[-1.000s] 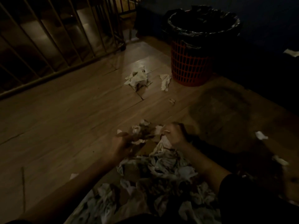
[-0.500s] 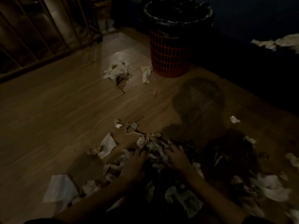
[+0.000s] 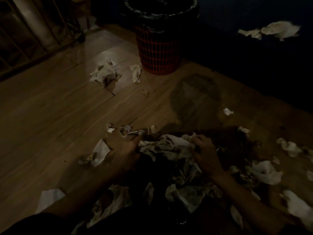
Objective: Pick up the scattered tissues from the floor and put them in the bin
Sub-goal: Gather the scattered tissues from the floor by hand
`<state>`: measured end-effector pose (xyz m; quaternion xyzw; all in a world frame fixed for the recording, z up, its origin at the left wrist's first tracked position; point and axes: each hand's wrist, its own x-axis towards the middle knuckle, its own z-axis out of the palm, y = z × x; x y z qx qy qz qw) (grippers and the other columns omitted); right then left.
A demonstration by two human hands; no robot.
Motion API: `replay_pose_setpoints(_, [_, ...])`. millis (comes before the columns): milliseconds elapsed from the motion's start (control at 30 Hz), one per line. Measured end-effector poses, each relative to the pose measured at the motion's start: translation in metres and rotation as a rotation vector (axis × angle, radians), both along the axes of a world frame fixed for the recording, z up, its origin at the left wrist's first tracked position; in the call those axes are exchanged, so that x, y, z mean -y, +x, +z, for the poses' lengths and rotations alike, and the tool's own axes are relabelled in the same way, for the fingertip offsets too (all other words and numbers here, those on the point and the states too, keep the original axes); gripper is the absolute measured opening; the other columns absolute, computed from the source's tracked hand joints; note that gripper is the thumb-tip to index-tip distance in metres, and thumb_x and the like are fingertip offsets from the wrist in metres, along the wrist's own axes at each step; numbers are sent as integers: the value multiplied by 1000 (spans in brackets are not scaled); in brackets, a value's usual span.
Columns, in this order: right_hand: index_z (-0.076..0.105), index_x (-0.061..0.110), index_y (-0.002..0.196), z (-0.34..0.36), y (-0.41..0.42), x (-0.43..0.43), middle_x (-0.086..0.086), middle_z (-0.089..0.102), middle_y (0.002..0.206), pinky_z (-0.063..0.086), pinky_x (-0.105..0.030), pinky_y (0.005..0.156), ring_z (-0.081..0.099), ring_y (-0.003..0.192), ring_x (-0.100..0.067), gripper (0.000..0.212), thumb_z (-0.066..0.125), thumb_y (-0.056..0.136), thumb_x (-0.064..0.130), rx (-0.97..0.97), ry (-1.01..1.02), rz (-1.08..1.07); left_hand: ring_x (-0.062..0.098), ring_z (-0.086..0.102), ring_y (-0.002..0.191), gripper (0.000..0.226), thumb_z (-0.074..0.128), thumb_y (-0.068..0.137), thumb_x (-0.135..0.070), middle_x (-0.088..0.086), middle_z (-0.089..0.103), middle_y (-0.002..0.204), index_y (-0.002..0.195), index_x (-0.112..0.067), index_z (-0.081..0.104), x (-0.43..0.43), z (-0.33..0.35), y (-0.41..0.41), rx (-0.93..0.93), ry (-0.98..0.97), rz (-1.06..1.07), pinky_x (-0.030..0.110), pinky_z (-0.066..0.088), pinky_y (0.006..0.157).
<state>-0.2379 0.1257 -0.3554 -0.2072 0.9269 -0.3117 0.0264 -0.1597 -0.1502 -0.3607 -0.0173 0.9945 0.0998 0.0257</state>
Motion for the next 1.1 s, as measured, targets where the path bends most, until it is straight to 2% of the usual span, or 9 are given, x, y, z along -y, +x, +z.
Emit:
replay_pose_setpoints(133, [39, 26, 136, -22, 66, -21, -13, 35, 147, 42, -53, 98, 41, 123, -45, 62, 46, 84, 60, 124, 307, 75, 31, 67, 65, 72, 84, 50, -25, 19, 69, 101, 115, -3, 62, -21, 24, -1, -39, -226, -24, 28, 44, 46])
replay_pose_setpoints(200, [16, 41, 141, -27, 85, -19, -3, 10, 157, 30, -58, 105, 20, 136, -42, 83, 21, 71, 84, 276, 429, 113, 32, 66, 82, 84, 80, 60, -29, 22, 55, 128, 133, -7, 45, -31, 30, -10, -46, -146, -53, 30, 45, 52])
replay_pose_setpoints(300, [25, 37, 140, -32, 92, -13, -6, 4, 158, 29, -60, 104, 15, 137, -46, 61, 52, 86, 48, 263, 442, 110, 41, 40, 123, 86, 62, 83, -24, 20, 11, 152, 146, -31, 4, -29, 3, -35, 162, 170, -87, 38, 45, 76])
replay_pose_setpoints(400, [49, 35, 117, -41, 81, -17, -16, 40, 144, 48, -55, 80, 46, 110, -54, 53, 71, 73, 16, 183, 356, 114, 43, 38, 126, 66, 55, 87, -37, 22, 17, 149, 142, -34, 19, -26, -11, -60, 310, 152, -90, 50, 44, 97])
replay_pose_setpoints(467, [52, 35, 109, -47, 73, -23, -16, 47, 138, 49, -50, 69, 53, 99, -50, 49, 73, 70, 13, 172, 319, 150, 40, 39, 126, 53, 53, 89, -33, 20, 29, 145, 138, -20, 35, -28, -11, -68, 347, 79, -135, 49, 41, 100])
replay_pose_setpoints(700, [63, 15, 113, -31, 38, -27, -22, 51, 128, 47, -53, 87, 48, 105, -46, 40, 60, 77, 0, 119, 78, 9, 34, 57, 107, 26, 55, 86, -12, 20, 60, 116, 108, 1, 60, -17, 2, -59, 288, 147, 17, 36, 43, 87])
replay_pose_setpoints(833, [60, 14, 115, -18, 3, -41, -20, 48, 132, 43, -45, 93, 48, 109, -41, 43, 60, 72, 10, 33, 30, -162, 38, 54, 110, 32, 59, 83, -6, 23, 57, 121, 113, 3, 57, -8, 24, -63, 148, 137, 45, 36, 41, 78])
replay_pose_setpoints(967, [49, 26, 130, -27, -21, -53, -19, 25, 151, 37, -48, 99, 37, 121, -45, 51, 58, 80, 24, 114, 325, -183, 39, 47, 119, 48, 58, 85, -10, 23, 49, 133, 129, 3, 44, -12, 31, -70, 189, 123, 68, 36, 41, 89])
replay_pose_setpoints(1100, [49, 26, 130, -44, -13, -45, -22, 35, 143, 39, -49, 96, 36, 120, -47, 56, 60, 79, 6, 148, 381, -130, 36, 40, 127, 49, 60, 84, -15, 21, 36, 143, 130, -5, 47, -23, 21, -67, 232, 187, -18, 37, 37, 100])
